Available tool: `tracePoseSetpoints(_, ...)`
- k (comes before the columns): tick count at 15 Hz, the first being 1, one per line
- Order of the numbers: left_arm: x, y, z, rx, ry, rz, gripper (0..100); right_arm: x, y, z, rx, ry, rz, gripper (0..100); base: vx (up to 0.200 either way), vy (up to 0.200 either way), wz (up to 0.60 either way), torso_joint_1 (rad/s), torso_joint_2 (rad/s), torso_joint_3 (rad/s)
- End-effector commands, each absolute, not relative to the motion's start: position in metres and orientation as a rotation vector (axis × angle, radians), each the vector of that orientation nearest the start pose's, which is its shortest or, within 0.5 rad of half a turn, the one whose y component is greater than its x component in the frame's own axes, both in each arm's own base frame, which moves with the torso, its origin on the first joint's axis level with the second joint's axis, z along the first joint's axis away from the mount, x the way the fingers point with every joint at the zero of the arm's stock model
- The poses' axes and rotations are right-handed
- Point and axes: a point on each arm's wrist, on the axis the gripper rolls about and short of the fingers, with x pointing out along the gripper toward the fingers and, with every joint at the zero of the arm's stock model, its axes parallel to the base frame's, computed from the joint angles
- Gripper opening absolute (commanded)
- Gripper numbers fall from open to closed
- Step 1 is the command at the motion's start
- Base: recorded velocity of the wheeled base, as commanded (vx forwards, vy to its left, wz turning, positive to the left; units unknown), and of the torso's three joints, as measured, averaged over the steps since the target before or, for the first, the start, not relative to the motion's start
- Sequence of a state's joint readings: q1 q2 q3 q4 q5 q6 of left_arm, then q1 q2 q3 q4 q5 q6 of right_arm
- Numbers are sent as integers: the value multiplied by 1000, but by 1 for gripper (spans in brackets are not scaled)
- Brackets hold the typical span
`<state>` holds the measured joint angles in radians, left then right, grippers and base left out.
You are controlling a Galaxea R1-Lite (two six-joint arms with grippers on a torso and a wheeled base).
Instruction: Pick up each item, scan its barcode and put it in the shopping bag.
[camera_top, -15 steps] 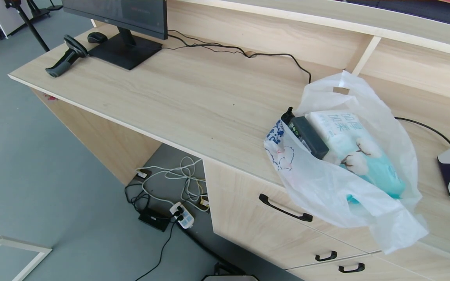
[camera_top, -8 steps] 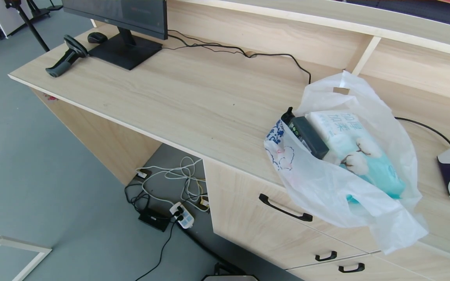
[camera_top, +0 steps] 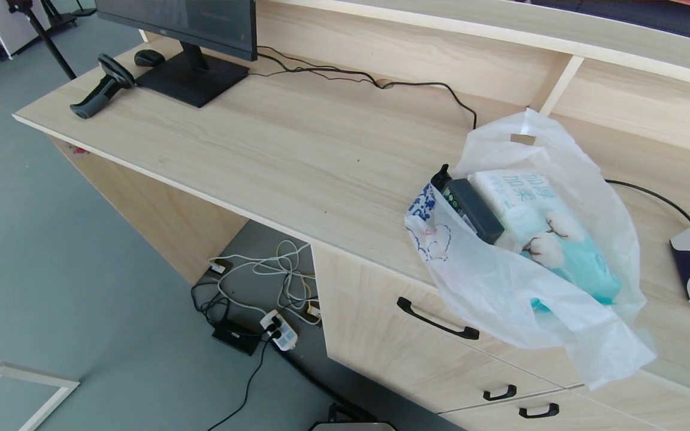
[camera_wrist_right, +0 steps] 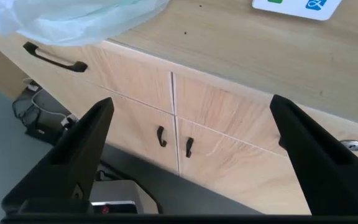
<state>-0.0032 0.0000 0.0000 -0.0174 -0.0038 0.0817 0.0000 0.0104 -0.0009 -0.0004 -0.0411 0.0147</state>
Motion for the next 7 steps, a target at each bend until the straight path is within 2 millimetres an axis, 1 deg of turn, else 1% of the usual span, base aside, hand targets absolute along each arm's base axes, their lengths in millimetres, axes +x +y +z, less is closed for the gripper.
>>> tracePoseSetpoints(1, -23, 0, 77, 81, -17, -7, 100, -23, -1, 76, 14, 0, -41, 100, 0, 0, 0, 0, 0, 0)
tracePoseSetpoints(7, -23, 0, 77, 54, -17, -6, 100, -23, -1, 76, 12, -2, -41, 100, 0, 0, 0, 0, 0, 0)
